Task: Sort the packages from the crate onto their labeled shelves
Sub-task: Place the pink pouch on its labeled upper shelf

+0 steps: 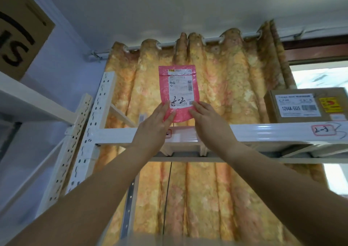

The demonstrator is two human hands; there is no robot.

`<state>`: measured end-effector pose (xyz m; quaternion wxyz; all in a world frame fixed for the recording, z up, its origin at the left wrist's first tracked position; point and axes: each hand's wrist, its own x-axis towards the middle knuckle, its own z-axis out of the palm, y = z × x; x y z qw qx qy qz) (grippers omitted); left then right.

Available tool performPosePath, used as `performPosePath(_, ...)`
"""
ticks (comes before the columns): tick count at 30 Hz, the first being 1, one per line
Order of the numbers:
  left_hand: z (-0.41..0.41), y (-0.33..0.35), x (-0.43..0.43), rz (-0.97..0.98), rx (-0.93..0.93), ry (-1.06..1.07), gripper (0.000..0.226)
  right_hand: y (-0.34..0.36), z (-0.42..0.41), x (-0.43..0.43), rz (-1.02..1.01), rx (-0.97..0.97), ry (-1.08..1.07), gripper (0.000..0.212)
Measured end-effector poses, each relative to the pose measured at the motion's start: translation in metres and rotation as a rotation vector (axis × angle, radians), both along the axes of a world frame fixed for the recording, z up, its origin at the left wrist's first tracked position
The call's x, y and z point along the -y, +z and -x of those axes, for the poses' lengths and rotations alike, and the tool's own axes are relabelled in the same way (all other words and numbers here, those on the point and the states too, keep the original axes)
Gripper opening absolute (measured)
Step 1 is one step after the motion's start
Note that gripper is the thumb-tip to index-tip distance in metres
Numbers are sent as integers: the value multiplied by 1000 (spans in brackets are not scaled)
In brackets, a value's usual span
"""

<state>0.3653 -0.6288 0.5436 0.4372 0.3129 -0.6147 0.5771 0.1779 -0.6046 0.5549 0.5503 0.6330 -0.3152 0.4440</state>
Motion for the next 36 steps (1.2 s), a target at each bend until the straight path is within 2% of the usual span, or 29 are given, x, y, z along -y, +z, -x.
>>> performPosePath(6,12,-3,41,-19,-3,-159,40,6,8,22,-58,-17,-91,32)
performPosePath(11,8,-2,51,-124,-24,-196,57,3,9,26,-148,27,-86,31)
performPosePath(19,7,-5,44,-141,-7,-205,61,-4,2,16,-223,105,-206,26)
performPosePath(23,9,-3,39,-187,-53,-218,43,0,-3,15,-270,127,-160,25)
performPosePath(26,6,1,38,-145,-56,-228,49,2,-9,18,-276,124,-123,26)
performPosePath(30,2,0,43,-80,-21,-120,22,1,-13,20,-210,129,-289,27)
performPosePath(33,5,-4,40,-158,-29,-154,46,-1,-12,20,-238,113,-353,29)
performPosePath(36,7,-4,40,-178,-33,-171,52,-4,-11,21,-254,110,-321,40)
